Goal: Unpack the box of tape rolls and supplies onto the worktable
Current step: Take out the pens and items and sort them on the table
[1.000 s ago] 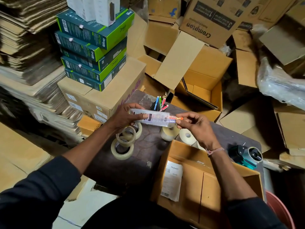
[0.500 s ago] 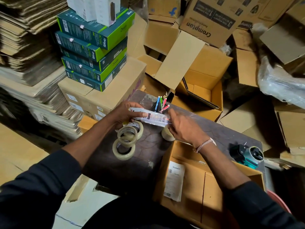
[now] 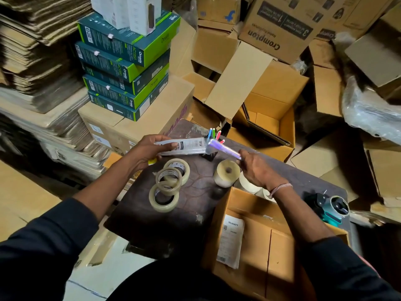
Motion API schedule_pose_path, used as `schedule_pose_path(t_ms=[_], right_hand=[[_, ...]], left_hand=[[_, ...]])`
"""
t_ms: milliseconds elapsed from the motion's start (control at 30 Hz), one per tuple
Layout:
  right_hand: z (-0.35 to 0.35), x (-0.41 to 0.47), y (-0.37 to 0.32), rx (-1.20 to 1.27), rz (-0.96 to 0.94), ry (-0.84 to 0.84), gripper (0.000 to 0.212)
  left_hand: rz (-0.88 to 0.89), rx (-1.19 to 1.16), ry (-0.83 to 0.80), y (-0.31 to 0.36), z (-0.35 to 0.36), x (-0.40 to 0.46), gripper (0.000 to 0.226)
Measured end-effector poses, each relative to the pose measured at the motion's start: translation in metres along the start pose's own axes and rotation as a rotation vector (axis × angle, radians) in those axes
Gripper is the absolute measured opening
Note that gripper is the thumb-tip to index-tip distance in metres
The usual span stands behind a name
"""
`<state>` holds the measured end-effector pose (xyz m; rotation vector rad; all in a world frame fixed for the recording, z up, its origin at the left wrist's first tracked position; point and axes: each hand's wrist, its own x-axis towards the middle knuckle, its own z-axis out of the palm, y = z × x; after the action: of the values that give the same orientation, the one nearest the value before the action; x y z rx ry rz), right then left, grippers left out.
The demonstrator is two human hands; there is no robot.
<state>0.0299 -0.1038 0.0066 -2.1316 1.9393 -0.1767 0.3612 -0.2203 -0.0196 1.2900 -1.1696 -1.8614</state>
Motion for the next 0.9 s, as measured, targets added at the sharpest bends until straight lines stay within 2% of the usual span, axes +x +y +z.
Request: schedule_pose_path(t_ms=[100, 233, 400, 500, 600, 833, 900], right_hand=[[-0.002, 0.004, 0.007, 0.401, 0.118, -0.031, 0.015], [0.002, 0.012, -0.011, 1.132, 0.305, -0.049, 0.006], [0.006, 0.023, -0.022, 1.656, 0.49, 0.013, 0.01], [0.007, 0.028, -0.018, 1.767, 0.544, 0.005, 0.005], [0.006, 0.035, -0.017, 1.75, 0.547, 0.023, 0.022], [0.004, 0.062, -0.02, 1.843, 0.644, 0.211, 0.02], [-0.001, 0.071, -0.024, 1.773, 0.689, 0.297, 0.015]], left_hand=[[0.0, -0.032, 0.029, -0.005, 0.0, 0.0, 0.036], [-0.011, -0.005, 0.035, -0.014, 0.006, 0.003, 0.05], [-0.034, 0.042, 0.03, -0.02, 0.011, 0.007, 0.04], [-0.033, 0.037, 0.017, -0.019, 0.011, 0.005, 0.035], [-0.027, 0.001, 0.012, -0.019, 0.008, 0.002, 0.035], [-0.027, 0.025, 0.016, -0.023, 0.0, -0.003, 0.034], [-0.012, 0.036, 0.018, -0.027, -0.002, -0.003, 0.042]])
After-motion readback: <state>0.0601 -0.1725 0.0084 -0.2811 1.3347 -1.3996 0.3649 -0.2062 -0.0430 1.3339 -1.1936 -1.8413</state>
